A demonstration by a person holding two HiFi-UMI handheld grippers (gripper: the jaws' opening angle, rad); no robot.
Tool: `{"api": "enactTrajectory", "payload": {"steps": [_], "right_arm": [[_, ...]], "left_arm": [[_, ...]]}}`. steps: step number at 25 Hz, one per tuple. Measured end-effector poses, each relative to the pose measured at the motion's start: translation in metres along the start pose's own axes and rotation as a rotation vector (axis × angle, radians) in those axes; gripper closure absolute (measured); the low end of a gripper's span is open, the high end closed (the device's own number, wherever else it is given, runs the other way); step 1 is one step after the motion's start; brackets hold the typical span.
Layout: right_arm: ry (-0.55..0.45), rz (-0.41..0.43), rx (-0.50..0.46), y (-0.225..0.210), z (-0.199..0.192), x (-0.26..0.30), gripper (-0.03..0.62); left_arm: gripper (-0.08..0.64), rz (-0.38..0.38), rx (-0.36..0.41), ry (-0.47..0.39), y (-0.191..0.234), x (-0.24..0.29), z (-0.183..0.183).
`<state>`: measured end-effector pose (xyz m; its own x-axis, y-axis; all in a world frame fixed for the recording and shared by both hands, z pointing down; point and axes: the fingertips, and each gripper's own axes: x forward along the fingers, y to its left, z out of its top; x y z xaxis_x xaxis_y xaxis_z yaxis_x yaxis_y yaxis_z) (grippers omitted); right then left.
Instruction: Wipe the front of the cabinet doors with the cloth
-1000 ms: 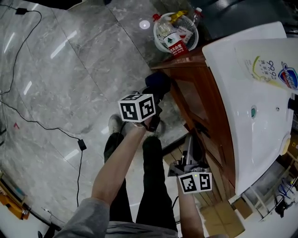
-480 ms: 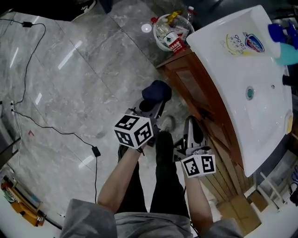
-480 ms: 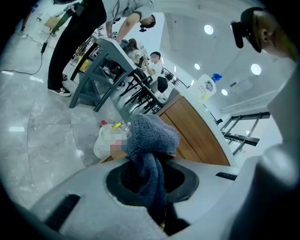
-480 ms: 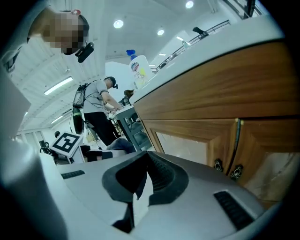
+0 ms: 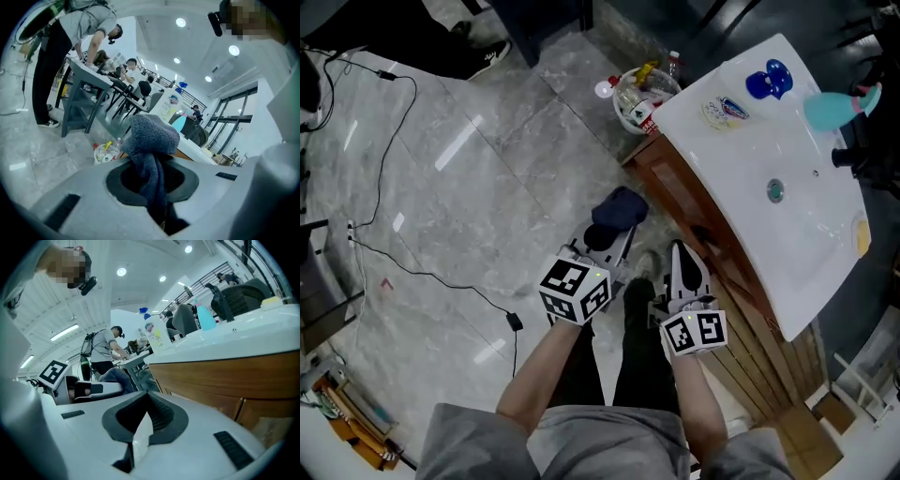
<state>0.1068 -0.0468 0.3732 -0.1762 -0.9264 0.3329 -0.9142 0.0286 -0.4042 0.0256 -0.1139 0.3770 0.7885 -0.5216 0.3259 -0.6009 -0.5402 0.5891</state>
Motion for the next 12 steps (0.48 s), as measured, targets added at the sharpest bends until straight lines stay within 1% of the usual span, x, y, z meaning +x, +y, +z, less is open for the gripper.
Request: {"api": "enactTrajectory", "payload": {"steps": [3, 7, 12], "right_arm": [[-0.014, 0.014, 0.0, 0.012, 0.022, -0.009, 0.581], [-0.036, 0.047, -0.024, 0.032, 0.057, -0.021, 0.581], [-0.086, 0.043, -0.034, 0.043, 0.105, -0.043, 0.581]], "left_arm": [[0.509, -0.011, 0.06, -0.016, -0.024, -0.012, 0.026], [0.508, -0.032, 0.13, -0.038, -0.058, -0.027, 0.059], [0.508, -0.062, 0.218, -0.067, -0.105, -0.042, 0.098]]}}
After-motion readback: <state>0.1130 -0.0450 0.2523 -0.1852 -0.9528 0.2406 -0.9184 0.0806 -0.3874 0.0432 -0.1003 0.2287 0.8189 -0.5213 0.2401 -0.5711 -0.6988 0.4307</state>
